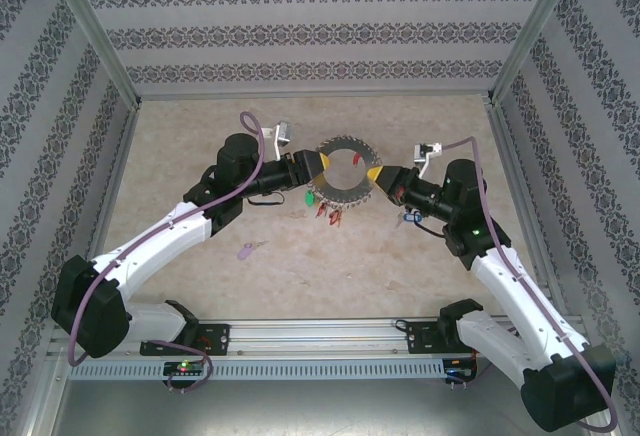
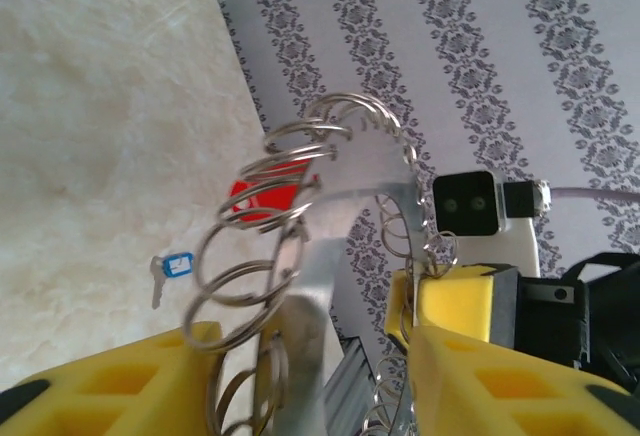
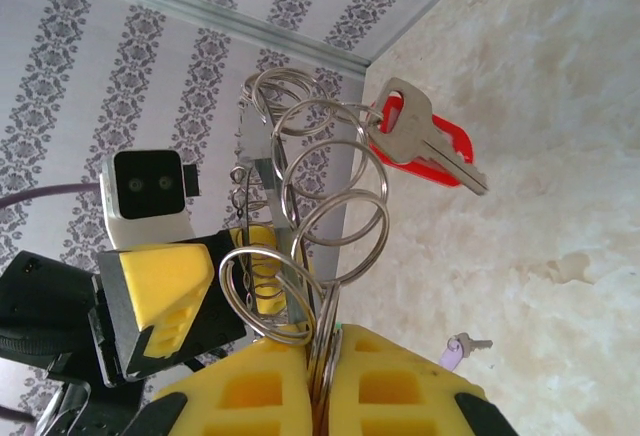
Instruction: Put the keys on the keyring
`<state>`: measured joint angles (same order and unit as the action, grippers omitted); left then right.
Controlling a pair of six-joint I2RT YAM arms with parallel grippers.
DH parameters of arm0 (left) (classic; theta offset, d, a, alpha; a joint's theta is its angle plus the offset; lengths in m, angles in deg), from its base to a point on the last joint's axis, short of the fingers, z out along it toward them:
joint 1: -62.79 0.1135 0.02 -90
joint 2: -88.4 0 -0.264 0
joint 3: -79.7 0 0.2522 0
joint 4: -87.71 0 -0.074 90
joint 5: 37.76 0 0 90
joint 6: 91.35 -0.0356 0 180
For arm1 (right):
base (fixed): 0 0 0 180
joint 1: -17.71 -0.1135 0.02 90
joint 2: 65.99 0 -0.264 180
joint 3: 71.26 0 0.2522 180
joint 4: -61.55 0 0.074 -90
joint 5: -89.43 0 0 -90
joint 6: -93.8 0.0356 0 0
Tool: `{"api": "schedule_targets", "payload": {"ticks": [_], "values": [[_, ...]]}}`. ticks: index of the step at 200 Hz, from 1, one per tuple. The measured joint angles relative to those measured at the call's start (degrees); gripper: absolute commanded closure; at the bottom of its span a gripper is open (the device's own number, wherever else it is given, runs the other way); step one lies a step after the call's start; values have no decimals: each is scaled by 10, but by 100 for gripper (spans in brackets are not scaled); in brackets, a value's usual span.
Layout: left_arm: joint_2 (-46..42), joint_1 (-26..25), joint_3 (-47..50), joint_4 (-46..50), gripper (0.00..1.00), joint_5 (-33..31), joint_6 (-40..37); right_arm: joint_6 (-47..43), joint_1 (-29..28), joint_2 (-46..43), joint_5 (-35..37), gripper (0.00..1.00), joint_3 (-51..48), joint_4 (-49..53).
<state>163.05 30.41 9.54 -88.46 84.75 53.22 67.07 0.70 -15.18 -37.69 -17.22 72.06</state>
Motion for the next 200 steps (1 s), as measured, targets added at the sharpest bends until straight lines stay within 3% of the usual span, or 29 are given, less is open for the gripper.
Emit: {"api": "schedule_targets", "payload": {"ticks": [23, 43, 73, 95, 112, 133, 161, 200], "values": [[5, 0, 0, -11, 65, 3, 5, -4, -1, 8, -5, 88, 7, 0], [7, 3, -1, -12, 83, 2, 10, -11, -1, 11, -8, 85, 13, -1], [4, 3, -19, -12, 100, 4, 2, -26, -1, 14, -4, 76, 18, 6], [-4, 3, -23, -11, 100, -2, -8, -48, -1, 11, 0, 67, 33, 15], [-11, 3, -23, -11, 100, -16, -17, -73, -1, 2, 10, 48, 45, 35], [-19, 3, -23, -15, 100, -27, -21, -108, 0, -24, 38, 44, 61, 70], [-35, 3, -19, -39, 100, -42, -23, -158, 4, -82, 106, 47, 54, 91], [-65, 3, -7, -73, 100, -47, -45, -294, -8, -160, 145, 64, 3, 70]]}}
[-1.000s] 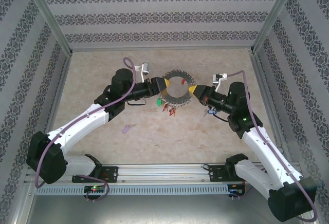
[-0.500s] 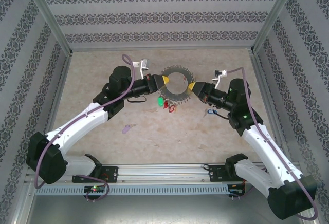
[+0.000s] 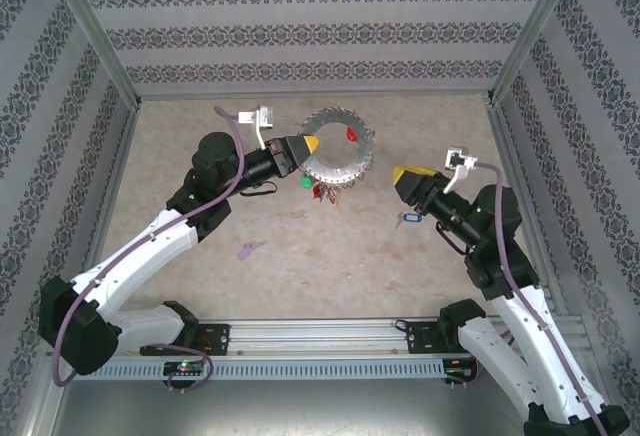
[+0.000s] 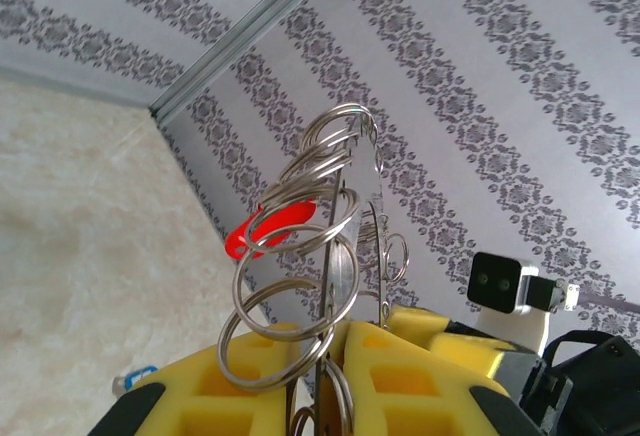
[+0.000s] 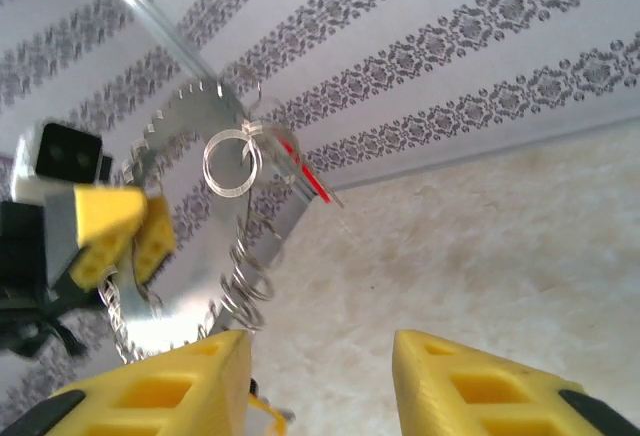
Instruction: Put the keys on the keyring
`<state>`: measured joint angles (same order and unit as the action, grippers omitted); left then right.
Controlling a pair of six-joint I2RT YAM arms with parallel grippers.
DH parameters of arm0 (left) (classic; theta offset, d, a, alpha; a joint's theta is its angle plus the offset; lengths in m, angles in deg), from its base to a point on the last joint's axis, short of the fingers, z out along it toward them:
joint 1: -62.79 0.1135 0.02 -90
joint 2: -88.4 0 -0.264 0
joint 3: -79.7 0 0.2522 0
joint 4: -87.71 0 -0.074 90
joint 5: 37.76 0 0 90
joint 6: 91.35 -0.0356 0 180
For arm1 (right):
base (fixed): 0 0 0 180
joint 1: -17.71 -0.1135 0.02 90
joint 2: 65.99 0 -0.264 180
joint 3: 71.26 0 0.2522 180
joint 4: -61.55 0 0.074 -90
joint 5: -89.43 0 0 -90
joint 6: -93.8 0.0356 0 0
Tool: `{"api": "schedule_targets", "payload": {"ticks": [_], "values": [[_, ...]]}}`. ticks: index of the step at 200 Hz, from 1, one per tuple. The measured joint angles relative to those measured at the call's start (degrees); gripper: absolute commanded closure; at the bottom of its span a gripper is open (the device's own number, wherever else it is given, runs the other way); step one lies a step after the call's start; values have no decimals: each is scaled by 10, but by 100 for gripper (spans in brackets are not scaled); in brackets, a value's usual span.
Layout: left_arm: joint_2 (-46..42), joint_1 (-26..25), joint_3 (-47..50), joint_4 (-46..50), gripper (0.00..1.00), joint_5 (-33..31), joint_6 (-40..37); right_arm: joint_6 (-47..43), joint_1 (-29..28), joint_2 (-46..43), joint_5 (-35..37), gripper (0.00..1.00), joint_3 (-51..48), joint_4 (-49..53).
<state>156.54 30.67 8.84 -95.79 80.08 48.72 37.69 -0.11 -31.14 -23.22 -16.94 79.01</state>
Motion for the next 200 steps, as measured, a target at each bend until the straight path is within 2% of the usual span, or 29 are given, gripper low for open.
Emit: {"api": "schedule_targets", "payload": {"ticks": [22, 40, 63, 95, 145, 200], "values": [[-8, 0, 3, -12, 100, 2, -16, -117, -51, 3, 5, 75, -3, 0], [-7, 0, 3, -14, 100, 7, -31, -247, -130, 2, 18, 82, -21, -5], [-3, 0, -10, 16, 100, 14, -60, -382, -214, 2, 63, 83, -52, -9], [2, 0, -26, 34, 100, 17, -81, -507, -283, 22, 125, 85, -66, -32], [17, 0, -31, 38, 100, 17, -85, -605, -338, 60, 195, 84, -92, -132], [24, 0, -31, 41, 100, 15, -85, -628, -342, 83, 256, 82, -92, -200]]}}
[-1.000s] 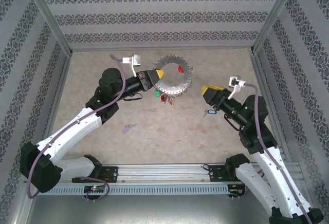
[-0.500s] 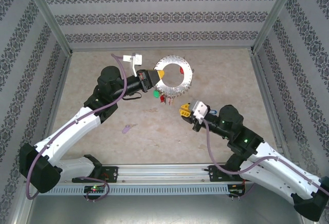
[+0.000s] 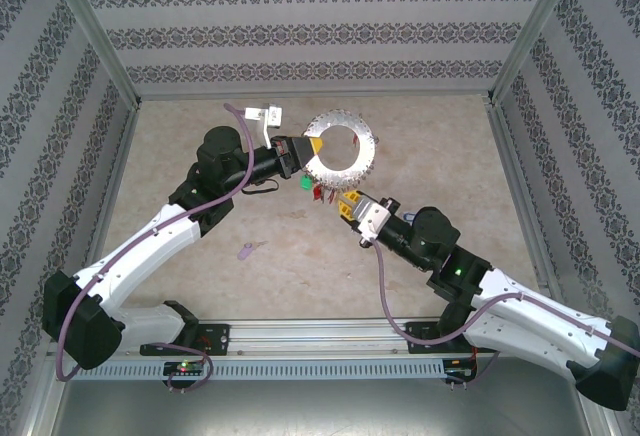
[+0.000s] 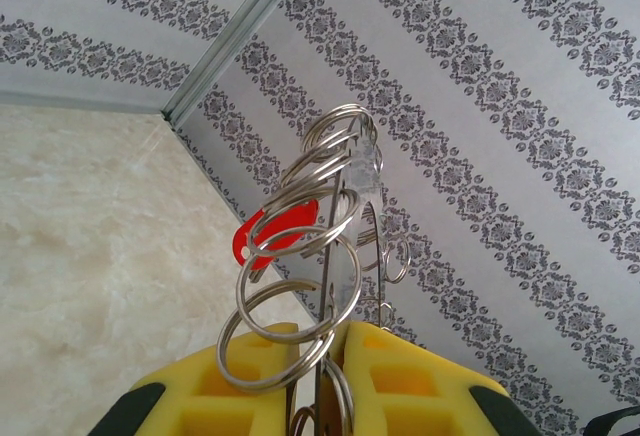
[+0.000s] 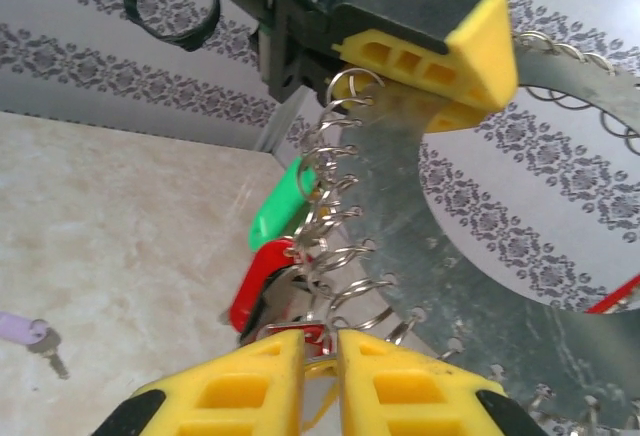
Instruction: Put the keys on the keyring
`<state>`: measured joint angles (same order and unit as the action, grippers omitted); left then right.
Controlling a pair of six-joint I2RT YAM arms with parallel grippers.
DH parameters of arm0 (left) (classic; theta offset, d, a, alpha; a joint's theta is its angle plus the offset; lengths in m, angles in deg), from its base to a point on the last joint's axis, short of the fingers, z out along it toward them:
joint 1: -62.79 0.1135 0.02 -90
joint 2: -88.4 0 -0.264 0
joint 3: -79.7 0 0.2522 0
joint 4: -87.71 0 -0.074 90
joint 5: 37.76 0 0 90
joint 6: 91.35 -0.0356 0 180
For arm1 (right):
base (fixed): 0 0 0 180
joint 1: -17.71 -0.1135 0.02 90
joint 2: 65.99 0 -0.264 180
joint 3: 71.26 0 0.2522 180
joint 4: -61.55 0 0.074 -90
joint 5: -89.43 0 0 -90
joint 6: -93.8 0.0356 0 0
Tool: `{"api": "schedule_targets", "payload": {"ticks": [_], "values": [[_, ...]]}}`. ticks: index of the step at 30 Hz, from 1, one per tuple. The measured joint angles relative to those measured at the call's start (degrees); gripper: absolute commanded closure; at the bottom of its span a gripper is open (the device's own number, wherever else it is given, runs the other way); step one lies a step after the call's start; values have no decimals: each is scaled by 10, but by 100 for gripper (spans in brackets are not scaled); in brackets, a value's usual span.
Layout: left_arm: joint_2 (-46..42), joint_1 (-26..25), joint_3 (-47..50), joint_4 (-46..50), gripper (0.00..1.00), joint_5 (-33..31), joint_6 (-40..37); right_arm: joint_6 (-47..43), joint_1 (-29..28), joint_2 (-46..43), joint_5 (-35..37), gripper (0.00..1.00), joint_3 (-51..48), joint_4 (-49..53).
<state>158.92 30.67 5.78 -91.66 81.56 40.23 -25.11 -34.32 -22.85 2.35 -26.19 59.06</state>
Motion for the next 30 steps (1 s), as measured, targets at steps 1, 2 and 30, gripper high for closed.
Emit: {"api": "schedule_targets", "payload": {"ticks": [1, 2, 30], "values": [[0, 0, 0, 0, 100, -1, 0, 0, 0, 0, 5, 81, 0, -2], [0, 0, 0, 0, 100, -3, 0, 0, 0, 0, 10, 81, -1, -4], [3, 0, 0, 1, 100, -15, 9, 50, 2, 24, 61, 79, -19, -47]]}}
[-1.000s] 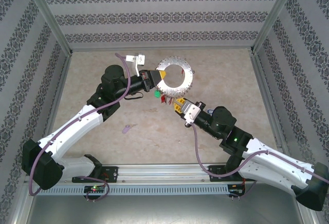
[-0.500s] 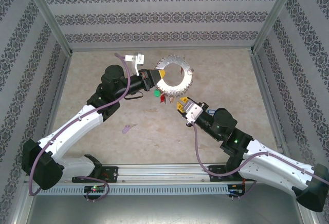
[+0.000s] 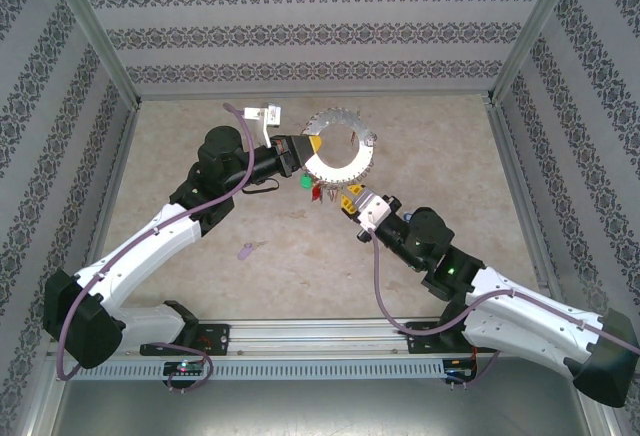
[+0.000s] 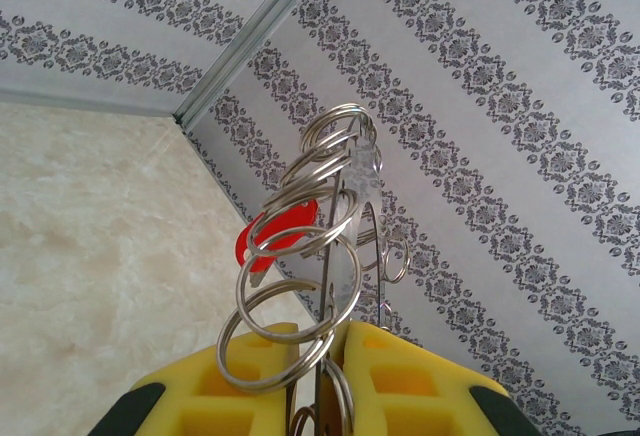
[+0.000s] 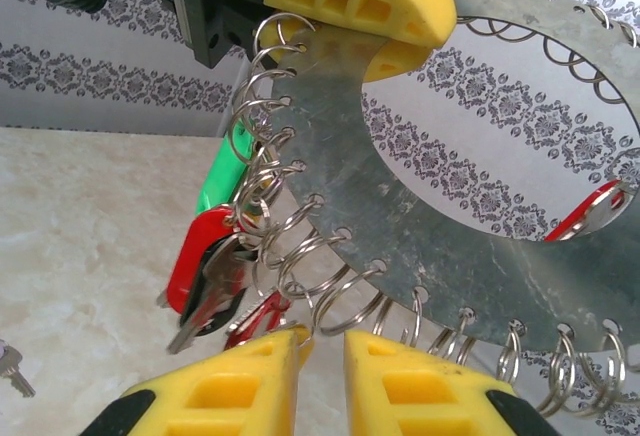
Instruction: Put the keys on the keyring
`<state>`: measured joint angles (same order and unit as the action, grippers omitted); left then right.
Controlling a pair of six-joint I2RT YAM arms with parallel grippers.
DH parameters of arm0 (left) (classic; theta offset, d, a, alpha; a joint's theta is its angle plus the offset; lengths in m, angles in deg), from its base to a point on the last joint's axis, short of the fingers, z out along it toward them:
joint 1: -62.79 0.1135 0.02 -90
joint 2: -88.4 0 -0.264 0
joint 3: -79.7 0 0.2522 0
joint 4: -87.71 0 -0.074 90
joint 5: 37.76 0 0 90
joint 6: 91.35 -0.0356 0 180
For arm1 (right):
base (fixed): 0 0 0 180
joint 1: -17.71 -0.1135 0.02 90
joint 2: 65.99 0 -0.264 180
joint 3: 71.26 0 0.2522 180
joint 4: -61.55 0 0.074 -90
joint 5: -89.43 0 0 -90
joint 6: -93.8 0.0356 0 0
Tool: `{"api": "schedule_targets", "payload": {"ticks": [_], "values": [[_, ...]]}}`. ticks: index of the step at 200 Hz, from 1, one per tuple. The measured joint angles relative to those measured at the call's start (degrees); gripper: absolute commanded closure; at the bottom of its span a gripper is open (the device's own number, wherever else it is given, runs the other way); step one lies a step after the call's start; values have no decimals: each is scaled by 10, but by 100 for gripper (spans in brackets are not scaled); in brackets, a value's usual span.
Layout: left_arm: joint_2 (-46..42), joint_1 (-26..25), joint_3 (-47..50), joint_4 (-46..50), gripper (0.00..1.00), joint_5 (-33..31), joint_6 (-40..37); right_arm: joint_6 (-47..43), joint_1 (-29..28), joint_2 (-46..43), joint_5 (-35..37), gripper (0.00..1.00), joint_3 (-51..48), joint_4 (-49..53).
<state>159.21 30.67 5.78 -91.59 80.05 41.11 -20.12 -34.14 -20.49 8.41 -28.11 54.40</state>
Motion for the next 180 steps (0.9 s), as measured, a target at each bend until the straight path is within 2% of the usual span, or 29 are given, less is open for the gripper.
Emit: {"api": "schedule_targets", "payload": {"ticks": [75, 118, 180], "values": [[0, 0, 0, 0, 100, 0, 6, 17, 0, 12, 20, 77, 7, -17], [0, 0, 0, 0, 100, 0, 11, 26, 0, 20, 22, 70, 8, -18], [0, 0, 0, 0, 100, -2, 13, 32, 6, 29, 20, 68, 9, -21]]}}
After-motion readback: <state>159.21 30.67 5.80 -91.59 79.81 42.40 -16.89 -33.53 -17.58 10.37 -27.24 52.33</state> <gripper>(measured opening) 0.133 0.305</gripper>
